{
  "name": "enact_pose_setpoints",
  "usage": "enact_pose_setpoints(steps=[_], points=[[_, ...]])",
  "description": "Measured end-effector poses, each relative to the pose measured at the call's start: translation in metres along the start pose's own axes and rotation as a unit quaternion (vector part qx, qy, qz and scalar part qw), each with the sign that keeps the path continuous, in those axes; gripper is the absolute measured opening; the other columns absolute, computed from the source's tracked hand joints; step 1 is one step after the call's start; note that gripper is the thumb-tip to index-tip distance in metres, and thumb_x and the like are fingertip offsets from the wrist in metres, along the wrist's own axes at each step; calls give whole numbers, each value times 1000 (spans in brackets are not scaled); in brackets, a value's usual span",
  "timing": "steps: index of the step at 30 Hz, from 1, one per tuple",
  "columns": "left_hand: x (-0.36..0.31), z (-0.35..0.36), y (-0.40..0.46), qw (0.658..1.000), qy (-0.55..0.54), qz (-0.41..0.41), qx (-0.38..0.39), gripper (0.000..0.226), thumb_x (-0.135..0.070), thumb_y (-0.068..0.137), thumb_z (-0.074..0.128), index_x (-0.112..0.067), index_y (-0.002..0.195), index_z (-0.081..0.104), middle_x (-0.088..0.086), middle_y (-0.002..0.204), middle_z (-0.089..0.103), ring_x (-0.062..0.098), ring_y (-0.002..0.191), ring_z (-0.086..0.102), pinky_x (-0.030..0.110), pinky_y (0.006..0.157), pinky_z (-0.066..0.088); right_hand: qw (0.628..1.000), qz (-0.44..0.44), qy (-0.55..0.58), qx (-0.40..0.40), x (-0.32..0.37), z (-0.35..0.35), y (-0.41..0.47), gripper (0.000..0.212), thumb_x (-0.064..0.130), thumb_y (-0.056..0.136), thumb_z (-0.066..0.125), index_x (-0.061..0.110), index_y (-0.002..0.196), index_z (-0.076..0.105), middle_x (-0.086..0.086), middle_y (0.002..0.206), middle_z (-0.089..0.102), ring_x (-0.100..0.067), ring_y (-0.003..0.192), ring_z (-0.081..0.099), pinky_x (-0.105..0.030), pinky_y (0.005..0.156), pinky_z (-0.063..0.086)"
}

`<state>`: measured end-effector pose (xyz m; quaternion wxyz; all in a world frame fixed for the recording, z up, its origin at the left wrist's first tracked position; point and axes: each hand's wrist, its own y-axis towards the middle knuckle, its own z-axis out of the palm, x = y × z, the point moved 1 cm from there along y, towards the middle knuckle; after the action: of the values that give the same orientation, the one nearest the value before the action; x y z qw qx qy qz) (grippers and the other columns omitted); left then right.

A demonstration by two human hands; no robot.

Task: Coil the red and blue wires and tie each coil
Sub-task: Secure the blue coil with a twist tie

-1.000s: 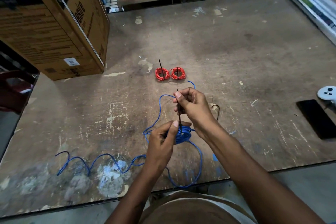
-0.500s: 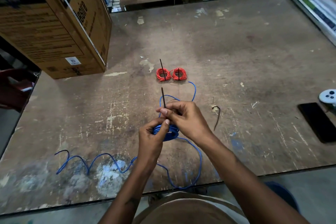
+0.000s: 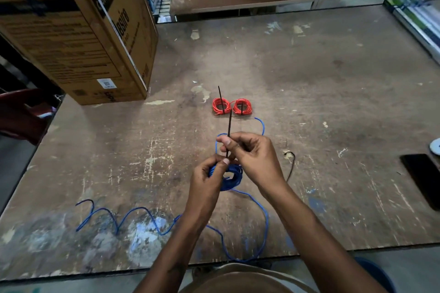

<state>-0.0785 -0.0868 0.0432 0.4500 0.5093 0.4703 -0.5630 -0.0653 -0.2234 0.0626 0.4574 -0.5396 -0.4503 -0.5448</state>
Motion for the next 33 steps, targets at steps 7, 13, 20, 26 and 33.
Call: enact_pose_setpoints(steps=[7, 13, 20, 26, 33], points=[[7, -7, 16, 1000, -14, 2, -7, 26, -38, 84, 66, -20, 74, 50, 16, 81, 65, 13, 75, 59, 32, 68, 46, 998, -24, -55, -5, -4, 3, 12, 11, 23, 99, 76, 18, 99, 85, -1, 82, 79, -9, 64, 68, -37, 67, 59], [-7, 1, 44, 1000, -4, 0, 19, 15, -11, 86, 66, -15, 78, 55, -14, 64, 66, -5, 58, 57, 13, 56, 46, 997, -36, -22, -58, -15, 15, 34, 9, 17, 97, 78, 19, 99, 86, 0, 86, 81, -22, 78, 77, -45, 75, 64], [0, -21, 73, 995, -4, 0, 101, 29, -18, 100, 66, 5, 102, 50, -8, 98, 74, 7, 78, 64, 21, 74, 50, 998, 4, -55, 37, 1, 5, 84, 12, 25, 101, 73, 22, 103, 84, -5, 86, 80, -21, 80, 77, -46, 82, 64], [9, -53, 112, 993, 51, 24, 107, 24, -18, 97, 76, -1, 110, 66, 3, 116, 76, 15, 118, 67, 45, 100, 55, 985, 29, -94, 140, -14, -2, 123, 17, 34, 103, 69, 27, 116, 77, -7, 98, 82, -25, 96, 80, -59, 91, 62], [16, -80, 185, 953, 239, 136, 130, 24, -26, 87, 88, -24, 102, 69, -4, 106, 75, 18, 105, 72, 39, 93, 56, 958, 21, -200, 203, -33, 2, 175, 24, 24, 85, 88, 35, 104, 79, 3, 96, 81, -8, 95, 77, -33, 88, 60]])
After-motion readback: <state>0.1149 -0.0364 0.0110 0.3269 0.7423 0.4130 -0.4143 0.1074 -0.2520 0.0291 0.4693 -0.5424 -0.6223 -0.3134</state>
